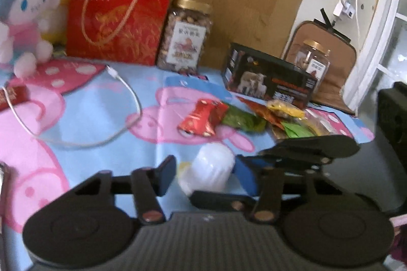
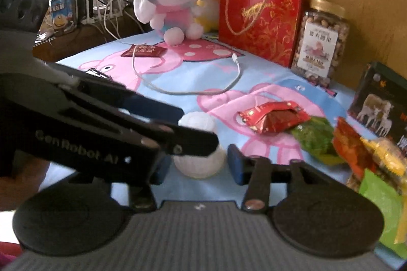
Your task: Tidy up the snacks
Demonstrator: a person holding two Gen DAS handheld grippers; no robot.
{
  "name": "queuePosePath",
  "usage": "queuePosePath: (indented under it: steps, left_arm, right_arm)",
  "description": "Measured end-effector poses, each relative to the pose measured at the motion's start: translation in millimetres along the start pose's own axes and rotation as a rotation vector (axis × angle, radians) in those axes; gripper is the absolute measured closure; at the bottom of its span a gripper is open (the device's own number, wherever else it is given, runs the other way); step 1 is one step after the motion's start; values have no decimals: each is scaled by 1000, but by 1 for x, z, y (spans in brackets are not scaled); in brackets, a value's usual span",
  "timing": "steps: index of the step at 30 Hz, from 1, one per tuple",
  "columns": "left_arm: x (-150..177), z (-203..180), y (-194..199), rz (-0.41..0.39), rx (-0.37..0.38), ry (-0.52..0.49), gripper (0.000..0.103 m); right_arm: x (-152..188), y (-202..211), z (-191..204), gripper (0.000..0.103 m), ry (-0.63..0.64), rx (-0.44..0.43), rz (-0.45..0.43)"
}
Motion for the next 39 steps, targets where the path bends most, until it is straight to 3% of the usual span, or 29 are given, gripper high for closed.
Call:
queuePosePath:
  steps: [2, 6, 11, 19, 23, 27, 31, 32, 39]
  left_arm:
    - [0, -1, 0, -1, 10, 14, 62]
    - [-7, -17, 3, -19, 2, -24, 62]
    - [-48, -56, -3, -88, 37, -113, 61]
    - [-140, -136, -78, -176, 162, -189, 62]
    - [-166, -160, -128, -148, 219, -145, 62]
    - [-172, -169, -168, -104, 188, -131, 62]
    - [-163, -165, -179, -60, 174, -118, 60]
    - [-159, -163, -175, -59, 184, -113, 56]
    - [-127, -140, -117, -80, 225, -68, 53]
  right_arm:
    - [0, 2, 0, 63, 3, 3, -16]
    - [-1, 12, 0, 63, -3, 37, -46]
    - [-19, 42, -22, 63, 23, 142, -144]
    - [-66, 75, -130, 63, 38, 433, -210]
    - [-77, 74, -193, 63, -15, 526, -179]
    - [-71, 63, -242, 63, -108, 545, -122]
    - [-58, 63, -253, 56, -157, 548, -105]
    - [-54, 67, -252, 55, -162, 548, -118]
    - [-8, 110, -227, 56, -281, 463, -184]
Point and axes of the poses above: each gripper's, at about its wrist camera, not at the fingertips, and y roughly against the way its jaws point, z to its left, x to its underside, the point moved 6 cm from there along -y, roughly the way its jaws point, and after that the axes turned 2 degrees about -x, right-handed, at the moved point
